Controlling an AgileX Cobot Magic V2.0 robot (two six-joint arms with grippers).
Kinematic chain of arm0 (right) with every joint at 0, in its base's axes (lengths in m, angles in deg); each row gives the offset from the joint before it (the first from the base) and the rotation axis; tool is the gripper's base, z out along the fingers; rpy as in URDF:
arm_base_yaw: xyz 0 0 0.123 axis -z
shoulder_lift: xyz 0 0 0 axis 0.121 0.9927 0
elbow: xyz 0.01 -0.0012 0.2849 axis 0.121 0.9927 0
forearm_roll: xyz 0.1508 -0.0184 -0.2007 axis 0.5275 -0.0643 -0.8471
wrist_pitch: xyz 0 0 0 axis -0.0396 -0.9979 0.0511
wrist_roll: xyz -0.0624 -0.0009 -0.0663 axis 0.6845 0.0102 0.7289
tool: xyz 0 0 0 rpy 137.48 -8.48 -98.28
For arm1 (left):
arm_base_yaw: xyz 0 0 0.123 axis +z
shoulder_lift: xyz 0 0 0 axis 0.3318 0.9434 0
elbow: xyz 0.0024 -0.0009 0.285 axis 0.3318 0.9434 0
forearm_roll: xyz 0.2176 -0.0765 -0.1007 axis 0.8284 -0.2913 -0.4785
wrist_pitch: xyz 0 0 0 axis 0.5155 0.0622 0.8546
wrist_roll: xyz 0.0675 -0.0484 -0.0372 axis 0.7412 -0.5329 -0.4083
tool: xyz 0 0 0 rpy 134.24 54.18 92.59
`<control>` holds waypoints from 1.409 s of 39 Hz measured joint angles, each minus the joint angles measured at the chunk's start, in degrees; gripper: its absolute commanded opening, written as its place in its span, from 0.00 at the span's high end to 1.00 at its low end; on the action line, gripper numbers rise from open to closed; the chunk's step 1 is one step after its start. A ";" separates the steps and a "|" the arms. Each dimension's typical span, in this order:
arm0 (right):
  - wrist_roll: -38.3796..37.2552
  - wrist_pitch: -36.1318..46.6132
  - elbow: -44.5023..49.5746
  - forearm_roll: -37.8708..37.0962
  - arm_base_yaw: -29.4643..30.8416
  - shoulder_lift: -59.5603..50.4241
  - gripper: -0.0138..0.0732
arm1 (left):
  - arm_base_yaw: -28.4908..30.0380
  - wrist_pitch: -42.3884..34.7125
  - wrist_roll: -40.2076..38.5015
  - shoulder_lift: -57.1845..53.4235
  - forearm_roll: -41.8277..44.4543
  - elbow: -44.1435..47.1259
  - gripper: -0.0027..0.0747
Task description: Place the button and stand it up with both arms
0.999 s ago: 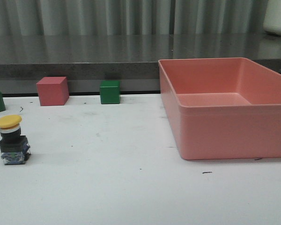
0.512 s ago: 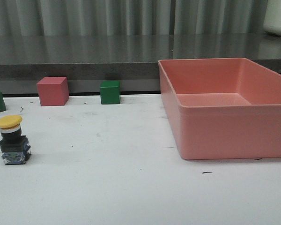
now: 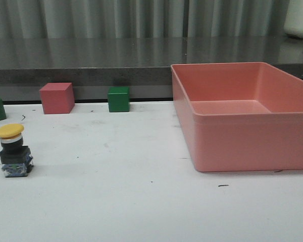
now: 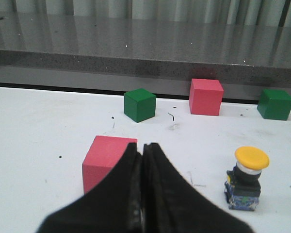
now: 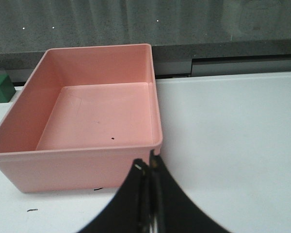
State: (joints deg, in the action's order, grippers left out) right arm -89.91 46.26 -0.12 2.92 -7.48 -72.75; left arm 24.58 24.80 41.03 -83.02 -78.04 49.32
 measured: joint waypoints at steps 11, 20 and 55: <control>0.00 0.00 0.00 0.00 0.00 0.00 0.92 | 0.00 -1.34 0.00 0.00 -1.02 0.00 0.99; 0.00 0.00 0.00 0.00 0.00 0.00 0.92 | 0.00 -1.46 0.03 0.00 -1.11 0.00 0.99; 0.00 0.00 0.00 0.00 0.00 0.00 0.92 | 0.00 -1.46 0.13 0.00 -1.11 0.00 0.99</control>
State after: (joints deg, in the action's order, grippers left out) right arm -89.91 46.26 -0.12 2.92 -7.48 -72.75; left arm 24.58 23.34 41.15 -83.02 -79.15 49.32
